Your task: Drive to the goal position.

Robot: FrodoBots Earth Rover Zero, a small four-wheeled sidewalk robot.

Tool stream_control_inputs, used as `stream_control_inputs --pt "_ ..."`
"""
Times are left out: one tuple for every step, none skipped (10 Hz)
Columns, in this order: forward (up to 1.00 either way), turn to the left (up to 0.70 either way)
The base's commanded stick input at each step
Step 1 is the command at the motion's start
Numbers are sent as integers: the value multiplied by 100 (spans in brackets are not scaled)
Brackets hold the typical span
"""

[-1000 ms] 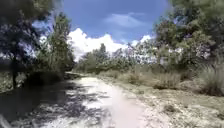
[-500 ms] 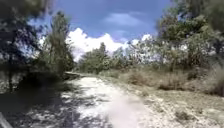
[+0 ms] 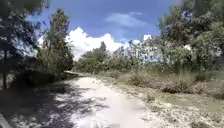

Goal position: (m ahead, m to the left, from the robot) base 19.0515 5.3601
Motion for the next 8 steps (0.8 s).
stream_control_inputs --pt "50 0" --pt "50 0" --pt "50 0" --pt "50 0" --pt "50 0" --pt "50 0" --pt "50 0" --pt "50 0"
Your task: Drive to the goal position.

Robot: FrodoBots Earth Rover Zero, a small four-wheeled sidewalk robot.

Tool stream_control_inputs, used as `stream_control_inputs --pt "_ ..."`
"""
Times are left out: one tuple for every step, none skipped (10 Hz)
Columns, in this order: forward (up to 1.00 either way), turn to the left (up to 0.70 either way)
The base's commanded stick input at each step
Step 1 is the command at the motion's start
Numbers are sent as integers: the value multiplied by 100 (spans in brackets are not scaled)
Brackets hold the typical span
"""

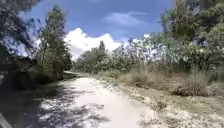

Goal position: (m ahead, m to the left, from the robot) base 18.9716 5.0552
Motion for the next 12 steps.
stream_control_inputs --pt "50 0" --pt "50 0" --pt "50 0" --pt "50 0" --pt "50 0" --pt "50 0" --pt "50 0" --pt "50 0" --pt "50 0" --pt "50 0" --pt "50 0" --pt "50 0"
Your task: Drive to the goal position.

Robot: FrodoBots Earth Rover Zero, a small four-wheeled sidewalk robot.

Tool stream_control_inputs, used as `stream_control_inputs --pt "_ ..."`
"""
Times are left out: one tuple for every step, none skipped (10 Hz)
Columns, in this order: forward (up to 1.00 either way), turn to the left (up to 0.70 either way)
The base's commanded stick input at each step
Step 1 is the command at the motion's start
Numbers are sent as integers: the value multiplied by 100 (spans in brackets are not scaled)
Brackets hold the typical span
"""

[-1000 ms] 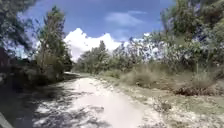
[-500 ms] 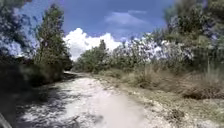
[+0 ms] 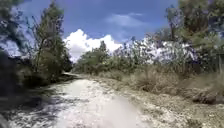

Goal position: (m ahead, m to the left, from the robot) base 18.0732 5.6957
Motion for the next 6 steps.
stream_control_inputs --pt "50 0" --pt "50 0" --pt "50 0" --pt "50 0" --pt "50 0" --pt "50 0"
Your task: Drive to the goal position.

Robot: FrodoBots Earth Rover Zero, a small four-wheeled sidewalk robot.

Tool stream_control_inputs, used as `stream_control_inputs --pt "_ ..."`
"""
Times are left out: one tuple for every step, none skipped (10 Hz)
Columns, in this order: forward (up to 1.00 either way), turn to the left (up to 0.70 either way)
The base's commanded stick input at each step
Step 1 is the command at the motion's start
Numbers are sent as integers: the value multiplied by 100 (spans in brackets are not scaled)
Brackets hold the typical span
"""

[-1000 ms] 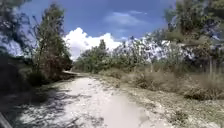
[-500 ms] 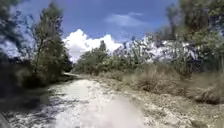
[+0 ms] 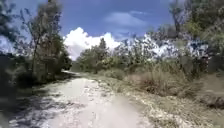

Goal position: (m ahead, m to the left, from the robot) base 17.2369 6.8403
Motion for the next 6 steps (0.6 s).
stream_control_inputs --pt "50 0" --pt "50 0" --pt "50 0" --pt "50 0" --pt "50 0" --pt "50 0"
